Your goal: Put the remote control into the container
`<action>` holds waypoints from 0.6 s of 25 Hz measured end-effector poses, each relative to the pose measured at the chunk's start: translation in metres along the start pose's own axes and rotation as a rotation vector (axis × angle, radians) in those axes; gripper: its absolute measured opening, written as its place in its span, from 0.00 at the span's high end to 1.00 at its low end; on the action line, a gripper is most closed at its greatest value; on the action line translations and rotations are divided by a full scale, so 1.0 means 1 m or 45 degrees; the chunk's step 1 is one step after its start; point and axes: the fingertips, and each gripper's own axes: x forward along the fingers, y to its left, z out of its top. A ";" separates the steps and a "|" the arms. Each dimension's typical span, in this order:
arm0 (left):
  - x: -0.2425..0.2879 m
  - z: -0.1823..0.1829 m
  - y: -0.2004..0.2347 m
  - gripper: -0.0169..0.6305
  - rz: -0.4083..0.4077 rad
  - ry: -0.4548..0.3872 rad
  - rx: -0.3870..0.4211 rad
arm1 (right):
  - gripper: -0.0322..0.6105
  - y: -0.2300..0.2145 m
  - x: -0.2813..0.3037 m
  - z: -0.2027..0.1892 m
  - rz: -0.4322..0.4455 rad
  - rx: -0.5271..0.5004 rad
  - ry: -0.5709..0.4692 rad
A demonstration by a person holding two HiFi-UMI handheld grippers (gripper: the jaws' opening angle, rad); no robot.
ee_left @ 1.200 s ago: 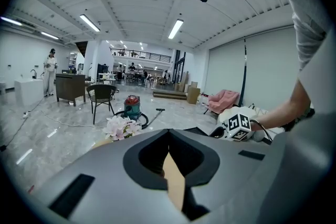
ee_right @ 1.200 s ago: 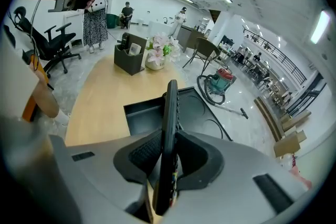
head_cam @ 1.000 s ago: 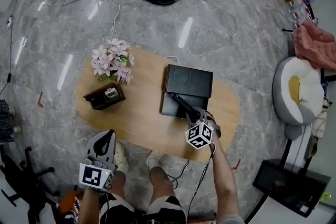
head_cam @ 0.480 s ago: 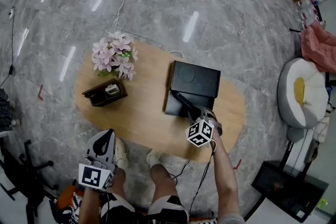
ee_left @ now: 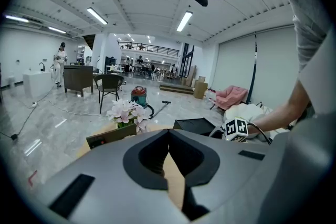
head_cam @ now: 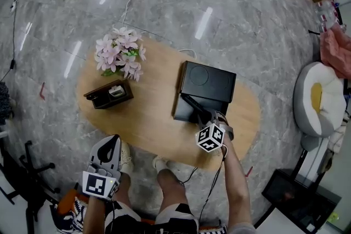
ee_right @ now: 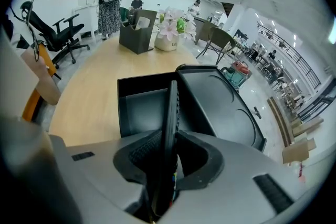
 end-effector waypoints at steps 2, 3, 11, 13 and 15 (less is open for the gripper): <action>0.002 -0.002 0.000 0.96 0.003 0.000 0.000 | 0.80 0.000 0.003 -0.001 0.002 0.000 -0.002; 0.003 -0.003 0.000 0.96 0.004 0.000 -0.001 | 0.80 0.000 0.005 -0.001 0.002 0.000 -0.003; 0.009 -0.013 -0.003 0.96 0.010 0.018 -0.010 | 0.80 0.000 0.015 -0.006 0.019 -0.012 0.001; 0.010 -0.014 -0.005 0.96 0.010 0.018 -0.013 | 0.80 0.000 0.016 -0.009 0.024 -0.015 0.007; 0.011 -0.014 -0.007 0.96 0.011 0.014 -0.014 | 0.80 0.000 0.016 -0.009 0.026 -0.013 0.004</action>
